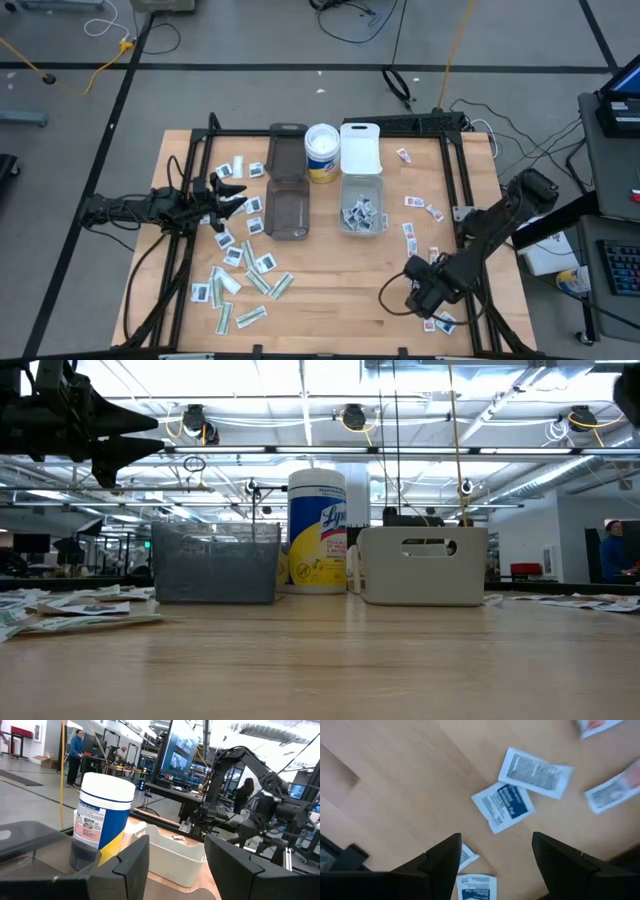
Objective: Pick & Place First Aid Supplies
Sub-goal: Put the top alcohol pad into the gray bin
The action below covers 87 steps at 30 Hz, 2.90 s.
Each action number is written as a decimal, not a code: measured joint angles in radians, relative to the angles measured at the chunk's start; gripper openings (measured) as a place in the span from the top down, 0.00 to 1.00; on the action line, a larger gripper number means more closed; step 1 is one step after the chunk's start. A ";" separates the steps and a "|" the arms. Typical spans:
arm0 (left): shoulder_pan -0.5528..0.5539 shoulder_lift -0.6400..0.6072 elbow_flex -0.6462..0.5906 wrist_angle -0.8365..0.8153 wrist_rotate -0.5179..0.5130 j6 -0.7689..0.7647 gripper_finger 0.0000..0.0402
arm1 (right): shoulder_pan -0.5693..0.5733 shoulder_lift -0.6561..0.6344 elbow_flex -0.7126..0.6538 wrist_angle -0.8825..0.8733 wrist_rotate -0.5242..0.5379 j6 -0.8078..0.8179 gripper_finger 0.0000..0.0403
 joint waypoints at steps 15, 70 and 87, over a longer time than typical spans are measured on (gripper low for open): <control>0.000 0.000 0.000 0.000 0.000 0.000 0.51 | 0.014 0.043 -0.261 0.369 -0.030 0.027 0.45; 0.000 0.000 0.000 0.000 0.000 0.000 0.51 | -0.435 -0.043 0.214 -0.215 -0.128 -0.510 1.00; 0.000 0.000 0.000 0.000 0.000 0.000 0.51 | -0.973 0.110 0.339 -0.209 -0.157 -0.939 1.00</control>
